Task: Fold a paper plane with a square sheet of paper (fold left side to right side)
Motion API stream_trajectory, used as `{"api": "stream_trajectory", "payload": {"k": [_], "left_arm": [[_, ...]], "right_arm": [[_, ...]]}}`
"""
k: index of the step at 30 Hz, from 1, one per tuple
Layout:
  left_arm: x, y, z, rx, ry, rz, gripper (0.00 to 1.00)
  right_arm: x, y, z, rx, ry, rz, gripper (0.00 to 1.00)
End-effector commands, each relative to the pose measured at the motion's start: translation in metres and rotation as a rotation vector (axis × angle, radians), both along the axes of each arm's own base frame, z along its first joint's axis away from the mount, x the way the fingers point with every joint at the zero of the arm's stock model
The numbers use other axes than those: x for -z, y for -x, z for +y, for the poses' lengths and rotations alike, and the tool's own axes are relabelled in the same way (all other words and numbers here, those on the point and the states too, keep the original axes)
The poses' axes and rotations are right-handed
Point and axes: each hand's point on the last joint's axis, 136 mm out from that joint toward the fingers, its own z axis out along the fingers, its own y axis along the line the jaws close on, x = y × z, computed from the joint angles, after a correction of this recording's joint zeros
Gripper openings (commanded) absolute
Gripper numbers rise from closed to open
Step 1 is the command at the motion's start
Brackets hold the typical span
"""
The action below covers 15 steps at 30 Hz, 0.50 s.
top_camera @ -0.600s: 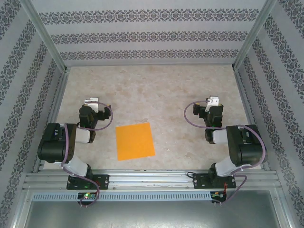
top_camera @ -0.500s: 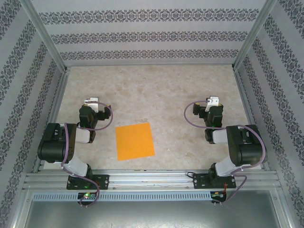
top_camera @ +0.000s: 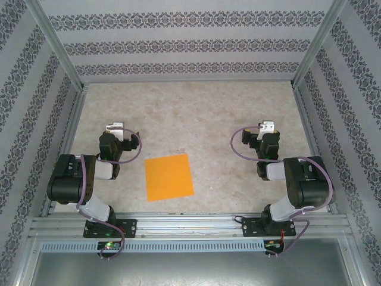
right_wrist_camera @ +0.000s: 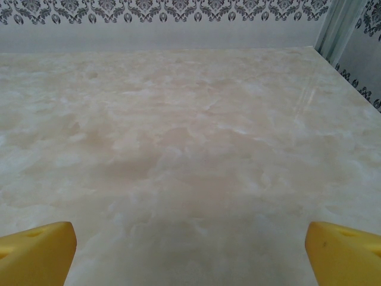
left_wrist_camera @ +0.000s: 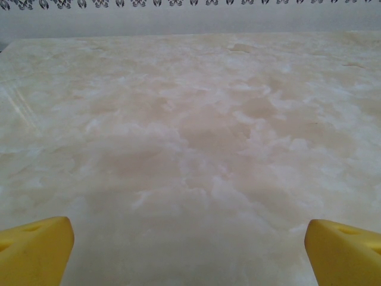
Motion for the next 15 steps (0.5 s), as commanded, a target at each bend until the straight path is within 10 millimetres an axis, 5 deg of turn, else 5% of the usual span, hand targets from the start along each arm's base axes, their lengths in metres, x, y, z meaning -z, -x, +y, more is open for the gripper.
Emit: {"api": "stream_trajectory", "payload": {"k": [1, 15], "left_arm": [[-0.0004, -0.0004, -0.0006, 0.011, 0.015, 0.001, 1.0], [-0.002, 0.0003, 0.0019, -0.006, 0.018, -0.007, 1.0]], "right_arm": [[-0.0131, -0.0057, 0.0027, -0.019, 0.001, -0.038, 0.98], [-0.0165, -0.0048, -0.0012, -0.018, -0.028, -0.048, 0.98]]}}
